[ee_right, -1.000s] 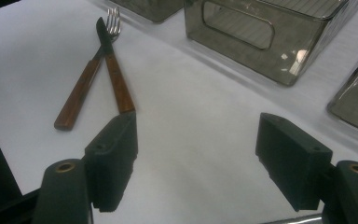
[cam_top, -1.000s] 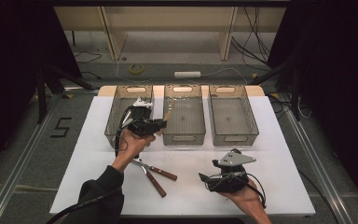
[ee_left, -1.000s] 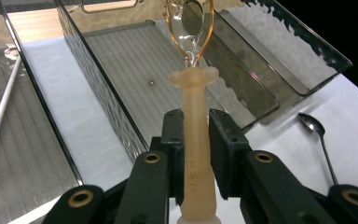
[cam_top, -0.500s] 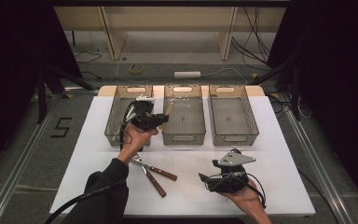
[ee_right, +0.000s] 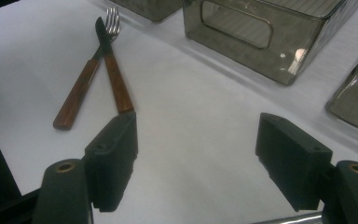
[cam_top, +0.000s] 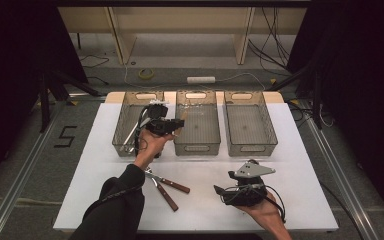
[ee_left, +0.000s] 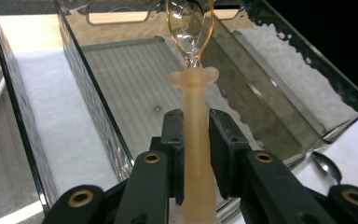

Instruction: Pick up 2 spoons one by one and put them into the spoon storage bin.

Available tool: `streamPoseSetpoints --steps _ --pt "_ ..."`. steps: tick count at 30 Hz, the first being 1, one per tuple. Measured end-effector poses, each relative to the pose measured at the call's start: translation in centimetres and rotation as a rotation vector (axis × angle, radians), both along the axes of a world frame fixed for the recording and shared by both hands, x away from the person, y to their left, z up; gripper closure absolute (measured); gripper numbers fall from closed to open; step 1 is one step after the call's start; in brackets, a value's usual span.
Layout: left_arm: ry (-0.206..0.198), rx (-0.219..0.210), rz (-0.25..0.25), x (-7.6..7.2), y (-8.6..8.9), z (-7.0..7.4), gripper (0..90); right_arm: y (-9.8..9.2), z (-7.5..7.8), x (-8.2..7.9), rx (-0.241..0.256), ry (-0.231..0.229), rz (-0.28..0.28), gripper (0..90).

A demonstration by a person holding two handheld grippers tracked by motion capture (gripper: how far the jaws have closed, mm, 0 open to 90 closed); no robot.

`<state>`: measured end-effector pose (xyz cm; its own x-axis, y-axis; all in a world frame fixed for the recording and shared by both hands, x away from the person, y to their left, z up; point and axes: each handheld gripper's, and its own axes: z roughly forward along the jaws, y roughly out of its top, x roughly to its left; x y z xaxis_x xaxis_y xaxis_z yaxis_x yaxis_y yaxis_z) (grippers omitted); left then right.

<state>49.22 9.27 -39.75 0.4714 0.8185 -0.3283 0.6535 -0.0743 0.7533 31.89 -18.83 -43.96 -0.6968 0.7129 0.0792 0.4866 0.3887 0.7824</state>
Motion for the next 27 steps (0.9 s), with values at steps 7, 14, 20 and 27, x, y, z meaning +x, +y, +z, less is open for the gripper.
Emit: streamPoseSetpoints --steps 7,14,20,27 --pt "0.006 0.01 0.004 0.5 -0.7 -0.1 75.8 0.0 0.0 0.0 0.0 0.001 0.001 30.6" --pt "0.012 0.03 0.007 1.2 -1.2 -0.2 75.8 0.1 0.0 0.0 -0.003 0.0 0.005 30.6" --pt "0.021 0.052 0.014 1.6 -1.6 -0.5 75.7 0.0 0.0 0.0 -0.001 -0.001 0.004 30.7" --pt "0.026 0.089 0.023 2.0 -2.0 -1.1 75.6 0.0 0.0 0.0 -0.004 0.0 0.007 30.6"
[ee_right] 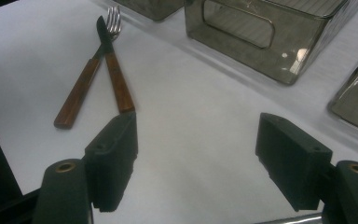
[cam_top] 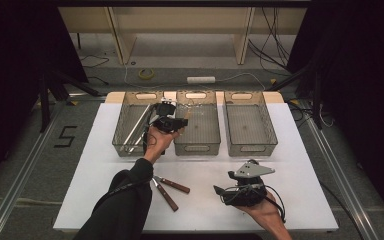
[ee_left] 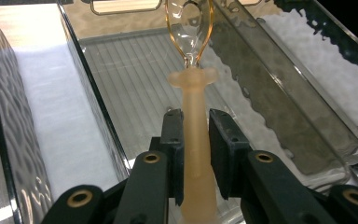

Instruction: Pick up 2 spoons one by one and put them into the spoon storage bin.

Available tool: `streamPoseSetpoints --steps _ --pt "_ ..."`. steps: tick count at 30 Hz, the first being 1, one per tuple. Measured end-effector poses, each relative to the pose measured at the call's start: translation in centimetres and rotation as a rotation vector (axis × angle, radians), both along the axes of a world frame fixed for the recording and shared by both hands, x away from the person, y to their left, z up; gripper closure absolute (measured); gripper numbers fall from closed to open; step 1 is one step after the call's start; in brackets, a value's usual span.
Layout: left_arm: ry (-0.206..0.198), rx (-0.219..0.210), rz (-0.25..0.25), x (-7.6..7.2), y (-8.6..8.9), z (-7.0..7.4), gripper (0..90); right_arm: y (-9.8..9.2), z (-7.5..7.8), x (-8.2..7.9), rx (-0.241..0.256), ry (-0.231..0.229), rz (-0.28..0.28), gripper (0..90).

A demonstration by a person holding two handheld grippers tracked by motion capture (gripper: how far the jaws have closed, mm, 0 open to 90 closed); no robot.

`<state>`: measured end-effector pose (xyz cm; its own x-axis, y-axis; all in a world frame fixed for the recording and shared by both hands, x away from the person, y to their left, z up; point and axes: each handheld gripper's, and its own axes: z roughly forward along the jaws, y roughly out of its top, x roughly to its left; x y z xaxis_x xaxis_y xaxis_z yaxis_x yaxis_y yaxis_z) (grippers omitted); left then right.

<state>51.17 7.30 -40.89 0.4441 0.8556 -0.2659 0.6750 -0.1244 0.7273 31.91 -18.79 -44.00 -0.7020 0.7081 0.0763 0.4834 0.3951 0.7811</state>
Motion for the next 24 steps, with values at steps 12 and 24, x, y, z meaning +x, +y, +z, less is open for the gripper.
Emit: streamPoseSetpoints --steps 12,24 --pt "-0.003 0.052 -0.007 0.36 -0.68 -0.35 74.9 -0.04 0.0 0.02 0.0 0.001 0.001 30.7" --pt "-0.015 0.009 -0.023 -0.2 -0.07 0.4 62.3 -0.05 0.01 0.04 -0.003 -0.001 -0.004 30.7"
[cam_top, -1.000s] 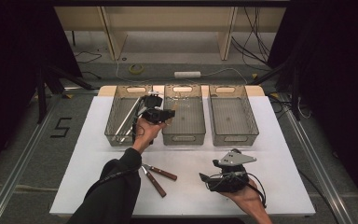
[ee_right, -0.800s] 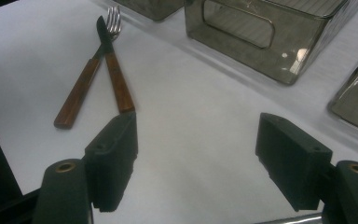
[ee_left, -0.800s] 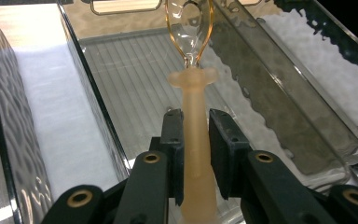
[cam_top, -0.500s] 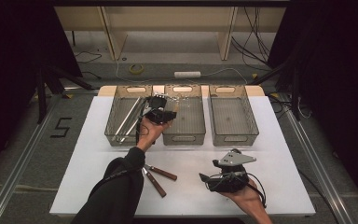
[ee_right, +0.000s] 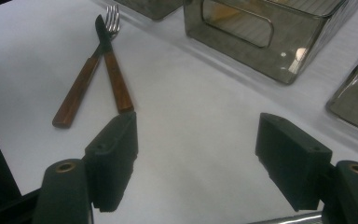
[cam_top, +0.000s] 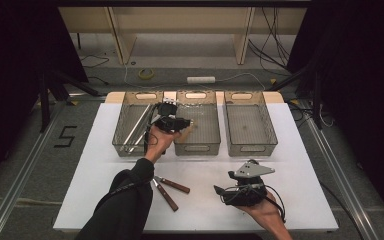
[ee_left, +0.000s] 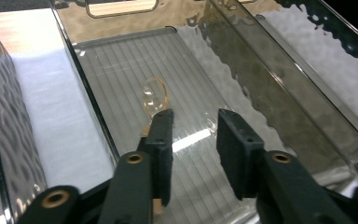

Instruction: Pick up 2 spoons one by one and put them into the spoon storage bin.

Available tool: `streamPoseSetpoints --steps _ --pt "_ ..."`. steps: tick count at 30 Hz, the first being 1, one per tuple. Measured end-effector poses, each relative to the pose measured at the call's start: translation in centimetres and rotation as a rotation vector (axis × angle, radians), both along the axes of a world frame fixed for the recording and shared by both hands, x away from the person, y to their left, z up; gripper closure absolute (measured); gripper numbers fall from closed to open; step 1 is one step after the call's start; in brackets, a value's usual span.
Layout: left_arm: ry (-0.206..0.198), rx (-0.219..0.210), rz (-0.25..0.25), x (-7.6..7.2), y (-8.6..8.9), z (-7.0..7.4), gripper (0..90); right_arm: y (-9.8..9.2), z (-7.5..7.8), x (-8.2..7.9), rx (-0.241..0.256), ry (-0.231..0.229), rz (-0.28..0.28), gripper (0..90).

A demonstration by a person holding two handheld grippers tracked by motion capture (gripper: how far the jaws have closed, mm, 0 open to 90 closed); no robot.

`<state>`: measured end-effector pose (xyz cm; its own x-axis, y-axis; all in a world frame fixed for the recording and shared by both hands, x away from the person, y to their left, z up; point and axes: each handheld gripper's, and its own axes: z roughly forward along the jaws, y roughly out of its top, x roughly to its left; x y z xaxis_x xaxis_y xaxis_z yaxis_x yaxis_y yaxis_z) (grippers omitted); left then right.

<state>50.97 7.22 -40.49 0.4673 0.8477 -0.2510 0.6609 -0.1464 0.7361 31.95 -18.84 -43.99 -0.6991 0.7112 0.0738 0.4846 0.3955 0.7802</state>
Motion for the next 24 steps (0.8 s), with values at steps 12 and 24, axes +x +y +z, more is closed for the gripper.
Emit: streamPoseSetpoints --steps 12,24 --pt "0.0 -0.002 -0.06 -4.0 2.8 1.4 38.4 -0.2 0.0 0.1 0.005 0.008 -0.008 35.0" --pt "-0.04 -0.01 -0.083 -8.9 6.2 0.4 32.4 -0.5 -0.4 0.4 -0.029 0.046 -0.021 51.4"
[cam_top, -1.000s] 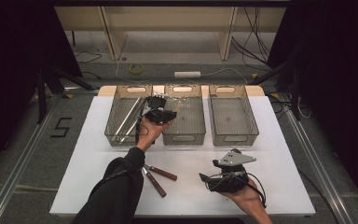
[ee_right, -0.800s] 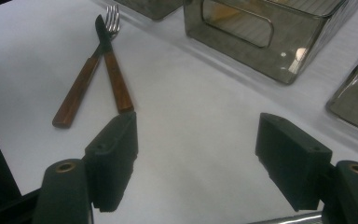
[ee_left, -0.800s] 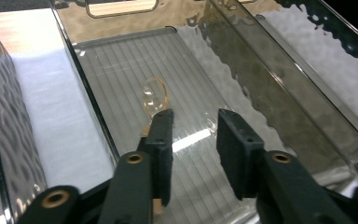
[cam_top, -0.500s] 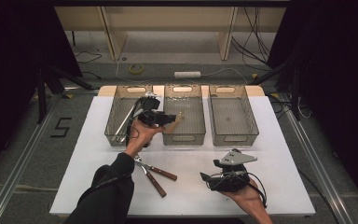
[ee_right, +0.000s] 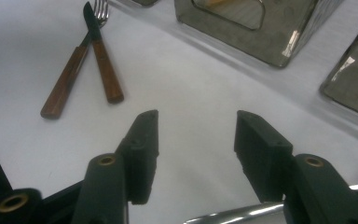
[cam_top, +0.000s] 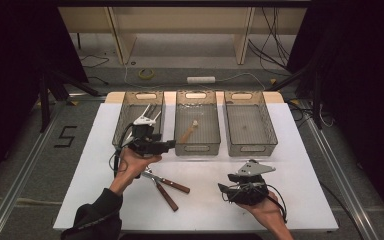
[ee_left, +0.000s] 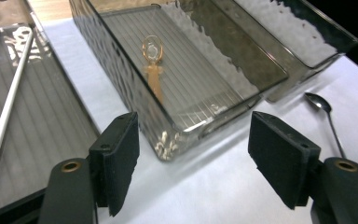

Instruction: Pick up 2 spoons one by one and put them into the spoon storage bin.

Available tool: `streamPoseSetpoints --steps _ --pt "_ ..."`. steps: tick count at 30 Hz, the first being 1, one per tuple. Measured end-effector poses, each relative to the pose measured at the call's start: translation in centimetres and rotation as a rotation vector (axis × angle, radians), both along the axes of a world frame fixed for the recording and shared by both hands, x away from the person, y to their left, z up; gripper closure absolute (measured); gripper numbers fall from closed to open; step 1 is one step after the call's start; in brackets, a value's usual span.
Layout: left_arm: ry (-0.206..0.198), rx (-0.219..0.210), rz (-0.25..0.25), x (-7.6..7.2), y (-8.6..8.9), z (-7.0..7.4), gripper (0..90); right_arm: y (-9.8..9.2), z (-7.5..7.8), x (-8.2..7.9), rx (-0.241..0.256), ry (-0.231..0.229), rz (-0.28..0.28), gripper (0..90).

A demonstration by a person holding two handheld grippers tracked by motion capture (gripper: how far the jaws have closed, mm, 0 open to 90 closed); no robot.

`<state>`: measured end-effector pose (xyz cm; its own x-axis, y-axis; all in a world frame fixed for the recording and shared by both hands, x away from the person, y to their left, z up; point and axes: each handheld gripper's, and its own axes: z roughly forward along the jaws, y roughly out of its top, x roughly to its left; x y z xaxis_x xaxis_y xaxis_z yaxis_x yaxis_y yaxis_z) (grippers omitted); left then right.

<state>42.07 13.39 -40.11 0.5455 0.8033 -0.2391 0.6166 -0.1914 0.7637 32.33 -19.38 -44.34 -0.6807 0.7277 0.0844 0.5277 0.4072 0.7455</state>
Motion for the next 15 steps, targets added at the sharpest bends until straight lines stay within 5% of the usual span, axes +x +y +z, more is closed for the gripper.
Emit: streamPoseSetpoints --steps 15 --pt "-0.091 0.026 0.014 -5.7 2.8 -0.7 26.8 -2.0 -0.2 0.4 -0.049 0.055 -0.199 36.9"
